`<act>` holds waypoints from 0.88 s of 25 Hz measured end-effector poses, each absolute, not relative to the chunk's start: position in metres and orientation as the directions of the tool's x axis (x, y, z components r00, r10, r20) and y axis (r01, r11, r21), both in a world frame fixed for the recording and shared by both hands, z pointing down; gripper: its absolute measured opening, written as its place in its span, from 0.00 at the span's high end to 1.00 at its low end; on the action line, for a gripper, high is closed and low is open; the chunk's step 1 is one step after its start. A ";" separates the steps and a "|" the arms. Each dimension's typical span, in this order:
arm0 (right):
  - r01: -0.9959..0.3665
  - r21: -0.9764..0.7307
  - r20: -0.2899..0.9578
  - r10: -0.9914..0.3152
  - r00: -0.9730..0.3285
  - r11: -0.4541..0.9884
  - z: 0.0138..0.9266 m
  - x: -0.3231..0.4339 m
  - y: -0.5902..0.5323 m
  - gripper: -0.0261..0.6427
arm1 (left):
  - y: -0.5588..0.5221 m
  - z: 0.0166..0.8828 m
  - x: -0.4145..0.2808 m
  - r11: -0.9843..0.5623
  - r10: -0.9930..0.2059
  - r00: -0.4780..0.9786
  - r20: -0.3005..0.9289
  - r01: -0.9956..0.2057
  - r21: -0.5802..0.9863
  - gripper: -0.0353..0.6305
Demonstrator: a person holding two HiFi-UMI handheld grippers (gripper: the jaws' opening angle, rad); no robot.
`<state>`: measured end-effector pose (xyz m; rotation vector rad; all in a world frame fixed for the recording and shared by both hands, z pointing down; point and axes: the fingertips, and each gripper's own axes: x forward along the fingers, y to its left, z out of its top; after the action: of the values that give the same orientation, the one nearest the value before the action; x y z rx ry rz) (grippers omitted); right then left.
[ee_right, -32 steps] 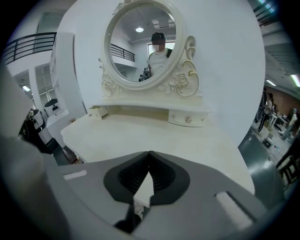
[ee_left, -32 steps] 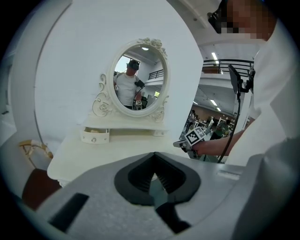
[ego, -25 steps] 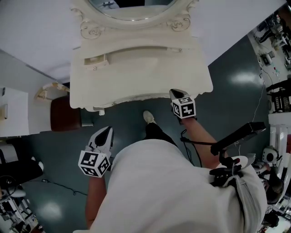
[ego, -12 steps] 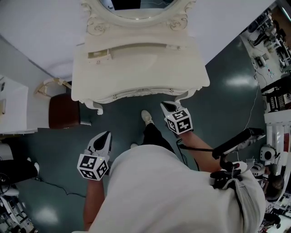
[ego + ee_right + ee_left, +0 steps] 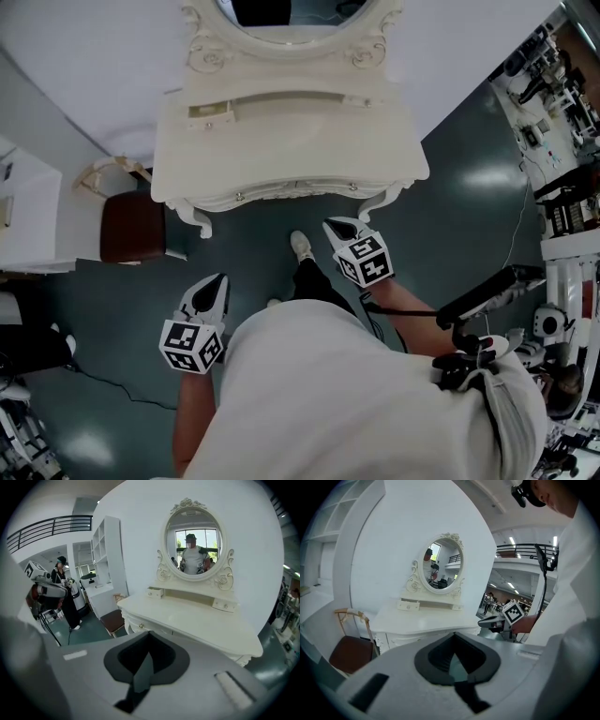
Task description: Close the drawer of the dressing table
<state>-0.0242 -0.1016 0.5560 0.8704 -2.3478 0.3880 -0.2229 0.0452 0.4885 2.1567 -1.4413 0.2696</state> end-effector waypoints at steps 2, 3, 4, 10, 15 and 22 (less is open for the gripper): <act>-0.656 -0.056 0.624 -0.487 -0.612 0.753 0.555 -0.030 -0.098 0.96 | 0.050 0.490 -0.227 -0.285 -0.801 0.405 0.441 -0.905 0.315 0.95; -0.651 -0.054 0.623 -0.484 -0.614 0.757 0.554 -0.033 -0.096 0.96 | 0.052 0.490 -0.229 -0.281 -0.802 0.403 0.441 -0.906 0.316 0.95; -0.647 -0.051 0.622 -0.482 -0.616 0.761 0.554 -0.036 -0.094 0.96 | 0.054 0.491 -0.232 -0.278 -0.803 0.400 0.441 -0.907 0.317 0.95; -0.616 -0.032 0.622 -0.467 -0.629 0.787 0.553 -0.052 -0.091 0.96 | 0.064 0.497 -0.240 -0.256 -0.812 0.382 0.442 -0.913 0.319 0.95; -0.598 -0.026 0.624 -0.454 -0.636 0.801 0.552 -0.057 -0.085 0.96 | 0.068 0.499 -0.238 -0.258 -0.806 0.385 0.449 -0.912 0.318 0.95; -0.577 -0.023 0.628 -0.437 -0.644 0.817 0.551 -0.057 -0.076 0.96 | 0.069 0.500 -0.231 -0.261 -0.802 0.390 0.451 -0.910 0.323 0.95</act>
<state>-0.0565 -0.0764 0.5509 0.7423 -2.3715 0.2931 -0.2310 0.0694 0.4997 2.1205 -1.4621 0.2650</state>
